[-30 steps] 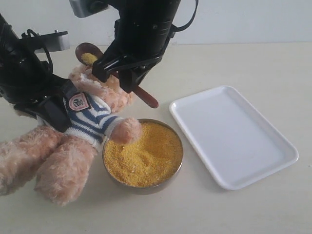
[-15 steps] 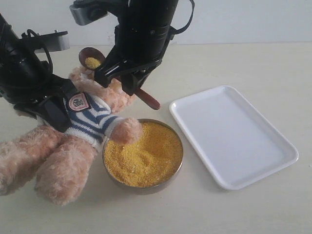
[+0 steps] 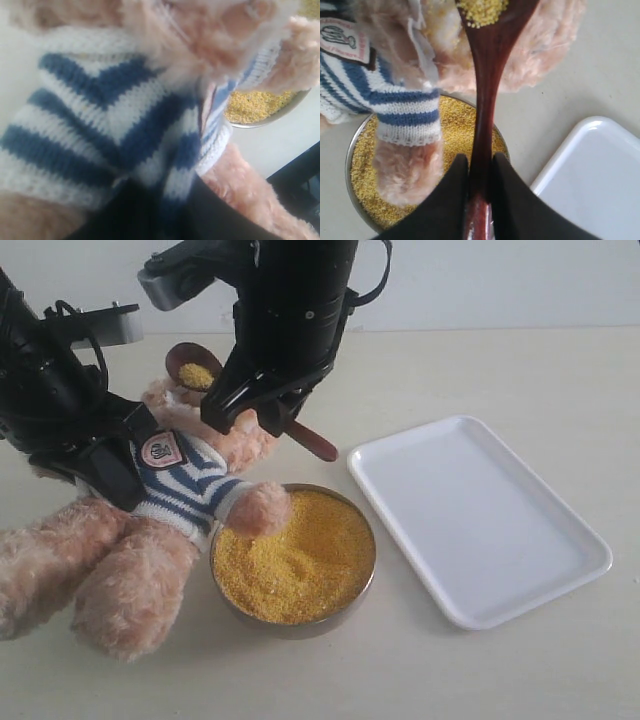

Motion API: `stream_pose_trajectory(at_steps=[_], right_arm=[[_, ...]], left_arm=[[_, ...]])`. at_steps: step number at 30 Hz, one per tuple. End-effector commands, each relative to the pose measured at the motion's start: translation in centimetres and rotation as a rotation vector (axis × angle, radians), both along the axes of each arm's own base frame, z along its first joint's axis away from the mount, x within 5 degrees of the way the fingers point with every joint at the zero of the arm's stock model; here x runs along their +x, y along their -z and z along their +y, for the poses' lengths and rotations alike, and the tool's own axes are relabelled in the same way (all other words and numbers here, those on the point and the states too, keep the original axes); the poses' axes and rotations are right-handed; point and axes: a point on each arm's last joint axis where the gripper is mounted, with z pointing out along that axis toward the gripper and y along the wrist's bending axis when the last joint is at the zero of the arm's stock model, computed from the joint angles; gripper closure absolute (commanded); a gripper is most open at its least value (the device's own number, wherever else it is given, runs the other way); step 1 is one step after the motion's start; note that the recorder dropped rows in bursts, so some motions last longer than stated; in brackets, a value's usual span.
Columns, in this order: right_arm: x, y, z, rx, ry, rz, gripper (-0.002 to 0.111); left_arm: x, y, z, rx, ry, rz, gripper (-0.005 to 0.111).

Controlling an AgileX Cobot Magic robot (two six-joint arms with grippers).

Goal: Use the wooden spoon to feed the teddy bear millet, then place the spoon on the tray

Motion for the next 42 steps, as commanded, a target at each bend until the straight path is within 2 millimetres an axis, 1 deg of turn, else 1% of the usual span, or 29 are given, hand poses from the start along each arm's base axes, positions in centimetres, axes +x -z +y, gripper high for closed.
stream_pose_trajectory(at_steps=[1,18,26,36,39,42], right_arm=[[0.1,-0.2,0.0,-0.007,0.003,-0.015,0.109],[0.4,-0.2,-0.3,-0.047,0.002,-0.055,0.109],[-1.0,-0.2,1.0,-0.085,-0.054,-0.099,0.109],[-0.7,-0.2,0.8,-0.116,-0.039,-0.134,0.109],[-0.9,-0.3,1.0,-0.151,-0.048,-0.177,0.109],[-1.3,-0.3,1.3,-0.154,-0.061,-0.184,0.109]], left_arm=[[-0.1,-0.5,-0.2,-0.023,0.006,-0.01,0.103],[-0.1,-0.4,-0.1,-0.019,0.007,-0.011,0.103],[-0.1,-0.5,-0.1,-0.019,0.007,-0.011,0.103],[-0.1,-0.5,-0.1,-0.019,0.007,-0.011,0.103],[-0.1,-0.5,-0.1,-0.019,0.007,-0.011,0.103],[-0.1,-0.4,-0.1,-0.017,0.008,-0.011,0.103]])
